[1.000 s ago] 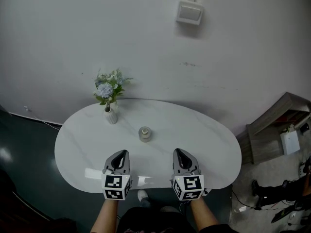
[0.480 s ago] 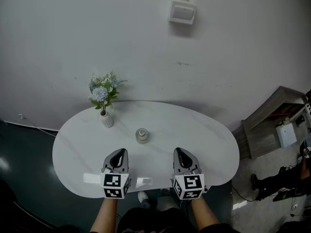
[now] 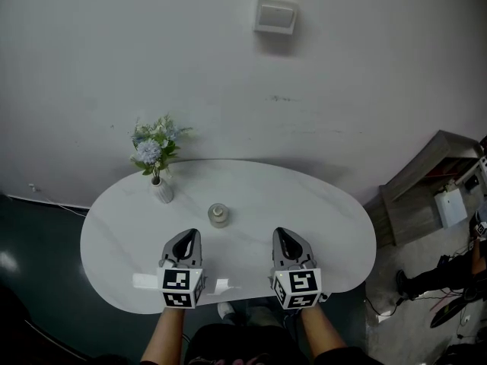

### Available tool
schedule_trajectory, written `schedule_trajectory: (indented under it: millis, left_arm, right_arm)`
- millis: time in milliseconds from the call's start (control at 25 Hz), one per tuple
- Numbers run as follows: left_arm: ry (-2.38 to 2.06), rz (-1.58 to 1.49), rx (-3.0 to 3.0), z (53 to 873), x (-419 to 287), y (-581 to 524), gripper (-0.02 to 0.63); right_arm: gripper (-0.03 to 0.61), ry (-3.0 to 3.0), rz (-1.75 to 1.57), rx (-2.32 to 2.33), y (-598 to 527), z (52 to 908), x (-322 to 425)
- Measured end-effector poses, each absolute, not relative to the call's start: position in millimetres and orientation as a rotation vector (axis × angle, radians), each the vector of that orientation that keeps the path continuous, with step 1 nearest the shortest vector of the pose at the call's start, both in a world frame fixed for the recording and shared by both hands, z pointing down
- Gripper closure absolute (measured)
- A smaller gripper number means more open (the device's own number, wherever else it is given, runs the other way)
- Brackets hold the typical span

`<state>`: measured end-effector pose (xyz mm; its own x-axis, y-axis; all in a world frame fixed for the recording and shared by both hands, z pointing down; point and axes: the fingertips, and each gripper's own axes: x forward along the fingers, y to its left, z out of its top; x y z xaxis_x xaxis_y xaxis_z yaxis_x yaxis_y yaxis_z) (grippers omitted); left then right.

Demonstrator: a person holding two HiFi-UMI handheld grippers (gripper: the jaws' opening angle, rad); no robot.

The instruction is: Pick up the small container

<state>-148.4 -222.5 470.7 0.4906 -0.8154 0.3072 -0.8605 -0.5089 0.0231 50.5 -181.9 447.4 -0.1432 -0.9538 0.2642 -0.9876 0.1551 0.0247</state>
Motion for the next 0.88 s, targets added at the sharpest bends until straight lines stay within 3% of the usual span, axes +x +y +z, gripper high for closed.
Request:
schedule_trajectory:
  millis: [880]
  left_arm:
    - [-1.472, 0.465, 2.494, 492.4, -117.1, -269.4, 0.601]
  right_arm:
    - [0.511, -2.261, 0.326, 1.813, -238.3, 472.7, 73.6]
